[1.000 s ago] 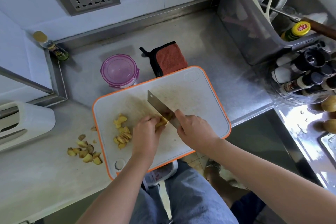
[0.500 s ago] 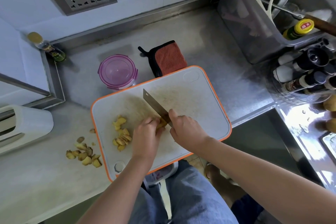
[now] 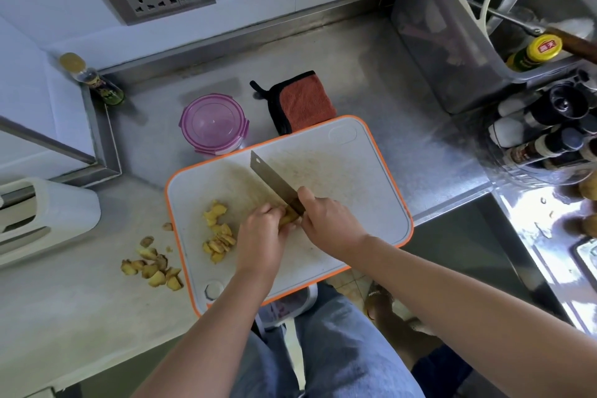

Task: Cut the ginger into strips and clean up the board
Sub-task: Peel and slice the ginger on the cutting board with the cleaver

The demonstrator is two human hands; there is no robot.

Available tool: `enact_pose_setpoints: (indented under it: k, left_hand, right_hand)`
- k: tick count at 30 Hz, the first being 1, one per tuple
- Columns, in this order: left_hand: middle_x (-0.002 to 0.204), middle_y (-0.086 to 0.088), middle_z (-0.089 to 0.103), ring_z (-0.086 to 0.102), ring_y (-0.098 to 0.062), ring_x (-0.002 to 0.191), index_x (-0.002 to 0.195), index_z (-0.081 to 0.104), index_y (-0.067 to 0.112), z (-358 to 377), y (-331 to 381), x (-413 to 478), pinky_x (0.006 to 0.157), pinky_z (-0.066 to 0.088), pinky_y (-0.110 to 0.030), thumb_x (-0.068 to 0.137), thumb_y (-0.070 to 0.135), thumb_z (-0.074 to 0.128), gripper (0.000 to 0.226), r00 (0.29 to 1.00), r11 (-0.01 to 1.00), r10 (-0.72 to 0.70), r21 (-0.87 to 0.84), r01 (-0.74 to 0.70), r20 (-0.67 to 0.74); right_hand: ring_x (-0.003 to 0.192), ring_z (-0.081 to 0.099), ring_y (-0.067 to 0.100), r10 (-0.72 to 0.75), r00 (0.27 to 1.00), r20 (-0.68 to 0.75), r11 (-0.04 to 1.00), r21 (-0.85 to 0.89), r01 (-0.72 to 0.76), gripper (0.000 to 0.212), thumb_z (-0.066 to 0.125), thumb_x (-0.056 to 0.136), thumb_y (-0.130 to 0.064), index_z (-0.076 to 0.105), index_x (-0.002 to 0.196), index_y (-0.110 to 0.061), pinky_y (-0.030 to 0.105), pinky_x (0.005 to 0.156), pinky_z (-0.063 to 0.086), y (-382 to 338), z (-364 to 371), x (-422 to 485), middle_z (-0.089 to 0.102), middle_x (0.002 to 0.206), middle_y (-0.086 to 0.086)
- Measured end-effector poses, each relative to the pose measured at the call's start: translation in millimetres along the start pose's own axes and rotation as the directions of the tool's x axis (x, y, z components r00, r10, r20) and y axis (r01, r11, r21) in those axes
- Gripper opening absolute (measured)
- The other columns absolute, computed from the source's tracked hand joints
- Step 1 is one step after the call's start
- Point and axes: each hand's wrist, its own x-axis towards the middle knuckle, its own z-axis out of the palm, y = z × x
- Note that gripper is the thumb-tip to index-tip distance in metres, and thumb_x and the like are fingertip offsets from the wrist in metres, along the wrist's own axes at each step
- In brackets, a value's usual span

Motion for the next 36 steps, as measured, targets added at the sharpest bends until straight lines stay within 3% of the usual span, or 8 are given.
enact_pose_setpoints:
  k: [6, 15, 17, 21, 28, 31, 36]
  left_hand:
    - [0.080, -0.003, 0.063, 0.062, -0.025, 0.072, 0.092, 0.075, 0.009, 2, -2, 0, 0.059, 0.042, -0.028, 0.079, 0.015, 0.078, 0.014, 1.000, 1.000, 0.022, 0.015, -0.022, -0.015]
    - [0.080, -0.007, 0.066, 0.065, -0.027, 0.071, 0.088, 0.072, 0.005, 5, -4, -1, 0.058, 0.051, -0.034, 0.071, 0.008, 0.084, 0.021, 0.999, 0.999, 0.037, 0.039, -0.037, 0.002]
    - [0.081, -0.006, 0.066, 0.065, -0.027, 0.072, 0.089, 0.072, 0.005, 5, -4, -1, 0.059, 0.050, -0.034, 0.072, 0.009, 0.083, 0.021, 0.999, 0.998, 0.038, 0.042, -0.038, 0.005]
    - [0.081, -0.006, 0.065, 0.063, -0.027, 0.073, 0.090, 0.071, 0.006, 3, -5, -2, 0.061, 0.052, -0.036, 0.075, 0.011, 0.081, 0.018, 0.999, 0.999, 0.045, 0.028, -0.045, 0.014]
    - [0.095, -0.003, 0.065, 0.062, -0.024, 0.087, 0.101, 0.071, 0.009, 1, -4, -2, 0.074, 0.050, -0.035, 0.082, 0.020, 0.075, 0.023, 0.999, 0.999, 0.031, 0.006, -0.031, 0.030]
    - [0.097, -0.002, 0.063, 0.062, -0.023, 0.089, 0.105, 0.070, 0.010, 0, -2, -3, 0.076, 0.049, -0.033, 0.083, 0.023, 0.075, 0.027, 1.000, 1.000, -0.006, -0.010, 0.006, 0.016]
    - [0.090, -0.004, 0.064, 0.063, -0.025, 0.081, 0.098, 0.069, 0.011, -2, 1, -5, 0.070, 0.048, -0.032, 0.077, 0.023, 0.080, 0.027, 0.997, 0.997, -0.070, -0.033, 0.069, -0.030]
  right_hand:
    - [0.056, 0.040, 0.020, 0.022, 0.998, 0.057, 0.999, -0.051, -0.019, 0.014, 0.038, 0.098, -0.014, 0.031, 0.111, -0.014, 0.036, 0.053, 0.037, 8, 2, -16, 0.040, 0.064, 0.001]
    - [0.051, 0.031, 0.015, 0.045, 0.999, 0.012, 0.994, -0.098, -0.044, 0.023, 0.042, 0.095, -0.006, 0.030, 0.114, -0.012, 0.035, 0.053, 0.034, -1, 17, 9, 0.033, 0.062, -0.003]
    - [0.052, 0.036, 0.019, 0.052, 0.999, 0.002, 0.995, -0.087, -0.052, 0.021, 0.042, 0.096, -0.007, 0.031, 0.113, -0.011, 0.035, 0.053, 0.034, -1, 17, 10, 0.032, 0.063, -0.004]
    - [0.065, 0.049, 0.030, 0.095, 0.994, -0.059, 0.991, 0.103, -0.089, 0.014, 0.040, 0.099, -0.014, 0.035, 0.111, -0.008, 0.037, 0.055, 0.040, -1, 8, 17, 0.049, 0.073, 0.007]
    - [0.060, 0.049, 0.029, 0.184, 0.972, -0.148, 0.956, 0.255, -0.142, 0.008, 0.040, 0.099, -0.013, 0.033, 0.099, -0.010, 0.036, 0.050, 0.036, 22, -5, 6, 0.055, 0.071, 0.012]
    - [0.062, 0.052, 0.030, 0.138, 0.981, -0.136, 0.970, 0.218, -0.106, 0.012, 0.039, 0.099, -0.015, 0.027, 0.096, -0.017, 0.041, 0.054, 0.042, 22, -15, 0, 0.059, 0.074, 0.012]
    - [0.063, 0.051, 0.030, 0.032, 0.996, -0.089, 0.992, 0.127, -0.021, 0.009, 0.039, 0.100, -0.019, 0.031, 0.100, -0.015, 0.036, 0.053, 0.038, 8, -15, -10, 0.052, 0.072, 0.007]
